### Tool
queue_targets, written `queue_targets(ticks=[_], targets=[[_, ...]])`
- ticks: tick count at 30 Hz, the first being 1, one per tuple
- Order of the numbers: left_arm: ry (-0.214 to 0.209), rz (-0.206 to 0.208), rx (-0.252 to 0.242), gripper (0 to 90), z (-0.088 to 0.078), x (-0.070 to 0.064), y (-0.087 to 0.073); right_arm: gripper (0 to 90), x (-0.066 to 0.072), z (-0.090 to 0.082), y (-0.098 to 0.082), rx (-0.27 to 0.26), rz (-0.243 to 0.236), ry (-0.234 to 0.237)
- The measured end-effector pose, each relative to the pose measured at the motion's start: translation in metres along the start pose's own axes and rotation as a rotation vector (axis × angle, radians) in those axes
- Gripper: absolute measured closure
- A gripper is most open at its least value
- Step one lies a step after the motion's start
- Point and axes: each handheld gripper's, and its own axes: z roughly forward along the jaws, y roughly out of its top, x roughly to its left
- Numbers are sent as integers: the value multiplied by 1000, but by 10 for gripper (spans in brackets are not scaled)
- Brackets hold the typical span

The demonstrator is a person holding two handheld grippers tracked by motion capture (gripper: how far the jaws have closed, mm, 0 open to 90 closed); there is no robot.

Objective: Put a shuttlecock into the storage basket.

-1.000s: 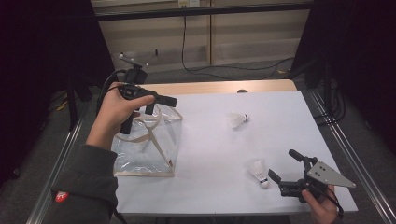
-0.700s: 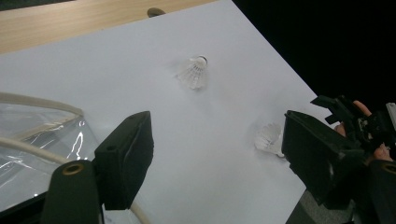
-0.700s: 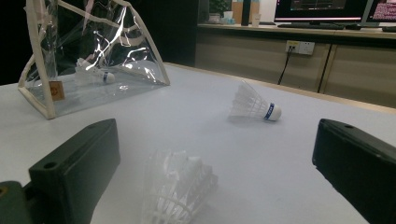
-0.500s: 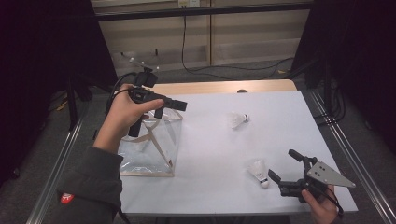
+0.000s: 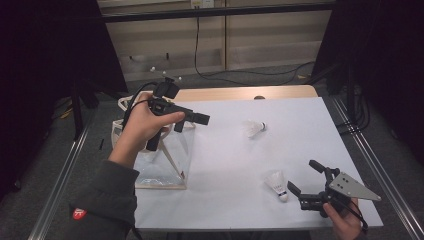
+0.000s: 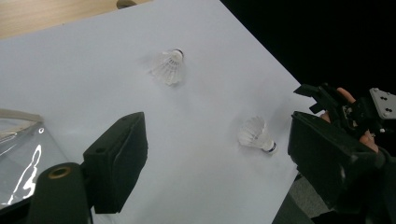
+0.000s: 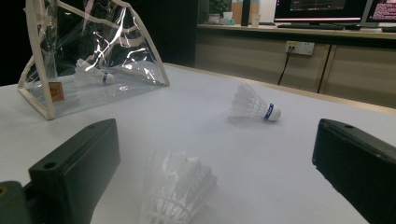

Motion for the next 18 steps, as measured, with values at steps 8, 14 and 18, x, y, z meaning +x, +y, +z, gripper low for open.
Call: queue_targets(ticks=[8, 14, 18], targets=[[-17, 7, 8, 177, 8, -4, -2, 5, 0, 0, 0, 0, -1, 0], [-32, 10, 6, 167, 13, -4, -6, 5, 0, 0, 0, -1, 0, 0], [-41, 16, 7, 158, 16, -7, -8, 5, 0, 0, 0, 1, -1, 1]])
